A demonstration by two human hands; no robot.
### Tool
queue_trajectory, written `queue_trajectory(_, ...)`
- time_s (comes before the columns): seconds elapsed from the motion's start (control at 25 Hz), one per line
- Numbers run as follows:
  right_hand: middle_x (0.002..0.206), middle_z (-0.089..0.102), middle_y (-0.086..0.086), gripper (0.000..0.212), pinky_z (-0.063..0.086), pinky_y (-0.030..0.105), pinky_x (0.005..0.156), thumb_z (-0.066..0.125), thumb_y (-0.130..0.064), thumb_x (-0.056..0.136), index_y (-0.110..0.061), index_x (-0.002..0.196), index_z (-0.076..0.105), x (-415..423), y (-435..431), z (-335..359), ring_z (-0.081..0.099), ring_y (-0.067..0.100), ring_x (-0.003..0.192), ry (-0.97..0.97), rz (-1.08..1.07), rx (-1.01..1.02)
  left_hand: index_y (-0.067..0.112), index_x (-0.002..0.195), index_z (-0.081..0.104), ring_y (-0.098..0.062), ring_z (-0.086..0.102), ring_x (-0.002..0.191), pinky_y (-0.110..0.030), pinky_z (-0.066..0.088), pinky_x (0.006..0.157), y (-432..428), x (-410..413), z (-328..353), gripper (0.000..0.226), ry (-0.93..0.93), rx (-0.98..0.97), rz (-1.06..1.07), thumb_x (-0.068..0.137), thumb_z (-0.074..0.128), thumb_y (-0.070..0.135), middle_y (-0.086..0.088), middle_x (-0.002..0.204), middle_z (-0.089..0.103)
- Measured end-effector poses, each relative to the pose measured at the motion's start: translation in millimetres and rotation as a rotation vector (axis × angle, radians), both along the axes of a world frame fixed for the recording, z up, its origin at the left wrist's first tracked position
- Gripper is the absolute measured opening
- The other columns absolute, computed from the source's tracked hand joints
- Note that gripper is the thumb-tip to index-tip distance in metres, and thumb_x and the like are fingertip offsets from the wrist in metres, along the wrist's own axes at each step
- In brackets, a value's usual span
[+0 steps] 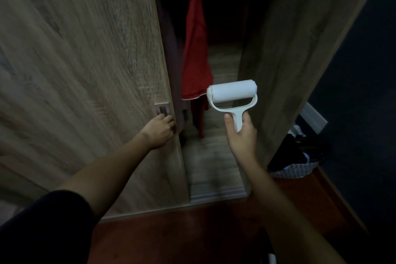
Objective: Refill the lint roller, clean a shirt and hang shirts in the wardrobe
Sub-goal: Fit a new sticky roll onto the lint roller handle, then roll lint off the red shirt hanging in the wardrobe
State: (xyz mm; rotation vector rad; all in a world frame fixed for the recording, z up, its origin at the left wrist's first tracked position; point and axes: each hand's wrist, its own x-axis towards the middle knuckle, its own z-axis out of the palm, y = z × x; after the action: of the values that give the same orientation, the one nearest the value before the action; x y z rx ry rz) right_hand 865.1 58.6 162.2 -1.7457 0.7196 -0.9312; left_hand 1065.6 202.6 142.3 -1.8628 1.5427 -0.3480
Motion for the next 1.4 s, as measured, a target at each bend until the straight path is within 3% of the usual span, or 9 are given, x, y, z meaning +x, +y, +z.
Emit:
queue_trajectory(0.2,0.073,0.059,-0.012,0.014,0.041,0.006,0.059,0.055,-0.032,0.089,-0.019,0.094,0.055,14,47,2,0.056,0.0,0.069,0.01,0.032,-0.004,0.018,0.055,0.071,-0.019,0.058,0.064,-0.027,0.046,0.058,70,30,7,0.017,-0.087,-0.014,0.025,0.06,0.056,0.026,0.003,0.064,0.063)
queue_trajectory(0.4,0.074,0.059,-0.01,0.015,0.042,0.013,0.059,0.055,-0.032,0.09,-0.018,0.096,0.056,24,67,8,0.055,0.002,0.068,0.026,0.046,-0.006,0.007,0.122,0.057,-0.028,0.044,0.115,-0.037,0.035,0.096,122,47,10,0.037,-0.019,-0.008,0.199,0.095,0.036,0.021,-0.01,0.127,0.053)
queue_trajectory(0.72,0.077,0.059,-0.008,0.015,0.042,0.011,0.058,0.054,-0.032,0.09,-0.018,0.097,0.055,37,82,16,0.056,0.0,0.07,0.034,0.065,-0.033,0.012,0.12,0.058,-0.027,0.052,0.114,-0.038,0.042,0.093,126,39,26,0.031,0.073,0.003,0.304,0.095,0.041,0.022,-0.009,0.124,0.058)
queue_trajectory(0.8,0.076,0.059,-0.011,0.012,0.041,0.005,0.056,0.054,-0.03,0.09,-0.019,0.095,0.054,36,79,21,0.056,-0.006,0.066,0.01,0.043,-0.036,0.009,0.107,0.063,-0.03,0.064,0.098,-0.036,0.049,0.077,108,23,37,0.026,0.19,-0.134,0.255,0.095,0.043,0.022,-0.01,0.107,0.066)
queue_trajectory(0.96,0.075,0.06,-0.012,0.011,0.043,0.016,0.062,0.056,-0.031,0.089,-0.022,0.095,0.056,27,59,35,0.056,-0.005,0.066,-0.042,-0.059,-0.037,0.01,0.072,0.063,-0.028,0.065,0.053,-0.027,0.045,0.045,54,7,74,0.033,0.24,-0.817,-0.065,0.085,0.043,0.032,-0.009,0.064,0.066)
queue_trajectory(1.08,0.075,0.061,-0.01,0.014,0.043,0.028,0.067,0.056,-0.032,0.089,-0.019,0.094,0.057,20,36,46,0.057,0.004,0.07,-0.056,-0.118,-0.043,0.011,0.106,0.064,-0.034,0.067,0.072,-0.038,0.053,0.06,-5,-8,116,0.041,0.603,-1.183,0.154,0.088,0.043,0.041,-0.017,0.077,0.07)
queue_trajectory(1.2,0.074,0.06,-0.01,0.016,0.045,0.03,0.07,0.055,-0.033,0.089,-0.019,0.094,0.056,17,12,58,0.057,0.008,0.071,-0.062,-0.141,-0.067,0.007,0.134,0.042,-0.036,0.061,0.104,-0.04,0.05,0.088,-58,-9,134,0.062,1.042,-1.225,0.512,0.088,0.055,0.046,-0.022,0.112,0.065)
queue_trajectory(1.28,0.075,0.06,-0.01,0.014,0.045,0.03,0.069,0.055,-0.033,0.089,-0.02,0.094,0.054,21,-1,66,0.057,0.008,0.071,-0.079,-0.14,-0.068,0.006,0.12,0.054,-0.029,0.067,0.081,-0.033,0.052,0.081,-72,-2,132,0.046,1.307,-1.215,0.616,0.088,0.059,0.039,-0.017,0.095,0.069)
queue_trajectory(1.4,0.077,0.057,-0.013,0.021,0.041,0.027,0.068,0.056,-0.029,0.089,-0.015,0.101,0.048,36,-24,76,0.055,0.001,0.07,-0.125,-0.11,-0.055,0.013,0.077,0.058,-0.015,0.051,0.055,-0.024,0.037,0.06,-69,-10,123,0.02,1.243,-1.276,0.537,0.089,0.06,0.029,0.002,0.057,0.054)
